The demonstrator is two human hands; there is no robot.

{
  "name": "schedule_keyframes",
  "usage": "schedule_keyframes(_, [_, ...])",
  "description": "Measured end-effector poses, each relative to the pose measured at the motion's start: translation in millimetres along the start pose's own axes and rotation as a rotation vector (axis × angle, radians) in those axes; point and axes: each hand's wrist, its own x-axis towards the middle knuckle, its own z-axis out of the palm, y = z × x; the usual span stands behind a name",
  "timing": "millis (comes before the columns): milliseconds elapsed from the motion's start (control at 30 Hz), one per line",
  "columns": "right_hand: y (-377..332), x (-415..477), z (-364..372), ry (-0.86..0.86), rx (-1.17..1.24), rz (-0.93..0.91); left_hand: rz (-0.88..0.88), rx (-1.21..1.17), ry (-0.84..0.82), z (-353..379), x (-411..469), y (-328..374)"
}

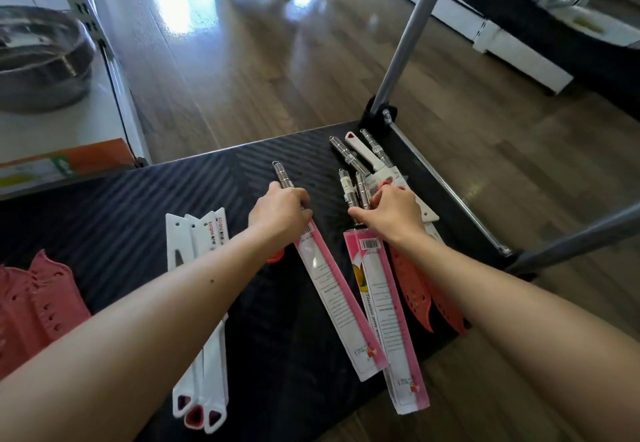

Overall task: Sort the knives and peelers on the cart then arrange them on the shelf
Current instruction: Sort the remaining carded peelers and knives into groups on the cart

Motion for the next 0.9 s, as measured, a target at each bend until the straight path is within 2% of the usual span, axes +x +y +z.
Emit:
schedule_keyframes(333, [2.3,6.7,-4.9,-0.124,0.026,0.06,-0.045,-0.019,0.074,-1.6,4.3,2.1])
schedule_keyframes(500, [1.6,10.8,-2.1,-0.175,-0.068,0.036,-0.021,0.051,0.057,-1.5,2.9,2.9])
schedule_keyframes(767, [0.7,10.7,-5.5,-0.129,0.042,0.047,0.023,0.087,0.03,-4.6,-0.2,1.4])
schedule_keyframes(900, [-1.8,6.7,-1.8,-0.191,-0.065,0.033,0.042,0.135,-0.005,-1.7,-1.2,4.6])
